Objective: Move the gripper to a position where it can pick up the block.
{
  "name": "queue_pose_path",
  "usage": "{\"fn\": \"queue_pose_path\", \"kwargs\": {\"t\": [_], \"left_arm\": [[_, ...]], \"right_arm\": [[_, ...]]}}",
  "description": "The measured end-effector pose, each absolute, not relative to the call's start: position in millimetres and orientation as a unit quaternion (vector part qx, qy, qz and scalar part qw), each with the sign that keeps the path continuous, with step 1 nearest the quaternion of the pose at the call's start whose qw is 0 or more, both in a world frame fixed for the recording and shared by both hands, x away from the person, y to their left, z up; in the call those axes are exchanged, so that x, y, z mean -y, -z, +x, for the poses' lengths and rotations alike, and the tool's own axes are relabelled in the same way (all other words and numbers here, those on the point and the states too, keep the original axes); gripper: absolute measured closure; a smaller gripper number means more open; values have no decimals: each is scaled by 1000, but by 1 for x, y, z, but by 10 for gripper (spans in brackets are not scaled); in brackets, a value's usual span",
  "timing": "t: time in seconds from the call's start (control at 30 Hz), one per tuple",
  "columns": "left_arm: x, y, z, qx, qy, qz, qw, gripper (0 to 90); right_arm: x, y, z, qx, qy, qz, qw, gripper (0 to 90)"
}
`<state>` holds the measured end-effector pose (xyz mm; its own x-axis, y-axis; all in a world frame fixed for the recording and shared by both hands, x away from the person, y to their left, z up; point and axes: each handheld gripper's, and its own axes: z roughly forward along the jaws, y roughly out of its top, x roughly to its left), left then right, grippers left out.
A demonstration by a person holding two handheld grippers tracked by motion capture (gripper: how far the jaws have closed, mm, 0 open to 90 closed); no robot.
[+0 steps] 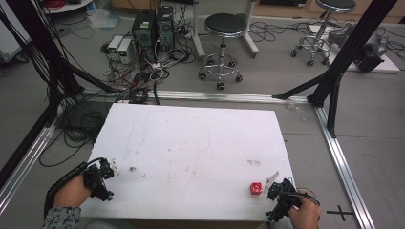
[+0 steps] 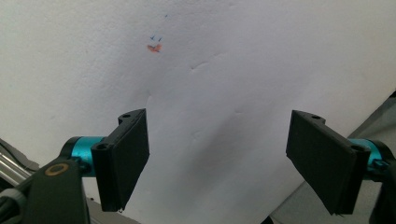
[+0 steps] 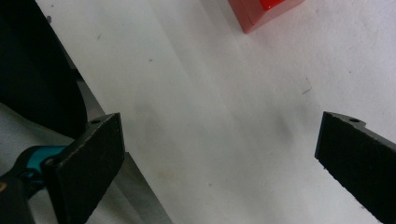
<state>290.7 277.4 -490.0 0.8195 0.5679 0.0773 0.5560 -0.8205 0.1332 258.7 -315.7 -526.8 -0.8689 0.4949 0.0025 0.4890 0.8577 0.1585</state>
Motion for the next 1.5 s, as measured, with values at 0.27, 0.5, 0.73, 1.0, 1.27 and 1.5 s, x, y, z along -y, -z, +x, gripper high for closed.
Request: {"fn": "queue_pose_path", "kwargs": {"t": [0.27,0.5,0.73,1.0,1.27,1.5], "left_arm": [[-276,488,290,-296,-60,952,52,215],[-275,489,290,-294,-56,953,51,214],[-273,491,290,-296,-54,952,48,215],[-274,489,291,-294,-58,953,50,213],[-274,489,290,-298,-56,952,50,213],[-273,489,290,-296,-56,952,51,212]], "right_arm": [[318,525,258,-962,-81,262,20,9],[316,526,258,-962,-79,260,20,9],[315,526,258,-963,-78,257,18,9],[316,526,259,-963,-76,257,19,8],[319,525,260,-962,-77,261,17,8],[321,522,264,-966,-72,249,18,8]]}}
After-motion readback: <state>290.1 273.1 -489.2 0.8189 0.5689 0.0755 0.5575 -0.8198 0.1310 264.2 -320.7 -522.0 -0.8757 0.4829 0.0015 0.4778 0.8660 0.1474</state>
